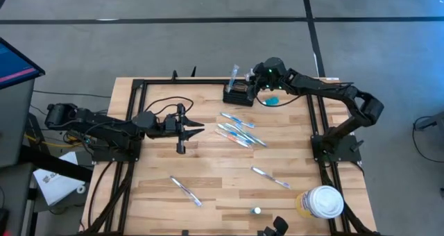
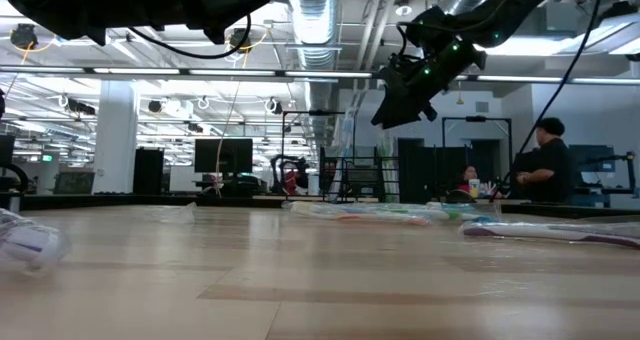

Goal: Pick & Place toothbrushing station
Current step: Put the right green toothbrush into the mesh organizer, then put the blue toothbrush into the mesh organizer

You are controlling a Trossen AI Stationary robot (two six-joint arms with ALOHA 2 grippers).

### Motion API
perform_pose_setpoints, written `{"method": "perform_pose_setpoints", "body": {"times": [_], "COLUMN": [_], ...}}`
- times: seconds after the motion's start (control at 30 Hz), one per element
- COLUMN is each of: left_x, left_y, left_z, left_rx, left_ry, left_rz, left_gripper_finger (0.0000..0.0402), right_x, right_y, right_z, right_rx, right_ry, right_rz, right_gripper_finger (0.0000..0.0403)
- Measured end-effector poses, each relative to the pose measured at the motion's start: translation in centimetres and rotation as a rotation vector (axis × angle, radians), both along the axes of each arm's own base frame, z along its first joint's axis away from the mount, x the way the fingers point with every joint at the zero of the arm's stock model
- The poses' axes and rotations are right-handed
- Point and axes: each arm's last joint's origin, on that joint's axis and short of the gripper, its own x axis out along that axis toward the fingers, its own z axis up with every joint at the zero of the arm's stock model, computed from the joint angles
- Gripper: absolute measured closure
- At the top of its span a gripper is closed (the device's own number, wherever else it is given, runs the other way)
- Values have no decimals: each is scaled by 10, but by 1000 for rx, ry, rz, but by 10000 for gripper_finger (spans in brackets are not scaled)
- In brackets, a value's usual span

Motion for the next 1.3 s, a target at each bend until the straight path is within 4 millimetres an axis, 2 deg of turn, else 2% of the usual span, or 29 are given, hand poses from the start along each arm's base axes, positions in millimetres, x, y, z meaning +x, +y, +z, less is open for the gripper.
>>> {"method": "perform_pose_setpoints", "body": {"times": [0.47,0.87,1.07,1.3], "left_x": [0,0,0,0], "left_y": [0,0,0,0], "left_z": [-1,-1,-1,-1], "left_rx": [0,0,0,0], "left_ry": [5,7,8,8], "left_rz": [0,0,0,0], "left_gripper_finger": [339,339,339,339], "right_x": [3,8,13,21], "right_y": [-2,-6,4,27], "right_z": [19,64,74,69], "right_rx": [-4,-34,-8,20], "right_ry": [24,-5,31,107], "right_rz": [12,12,44,132], "right_gripper_finger": [250,280,284,284]}}
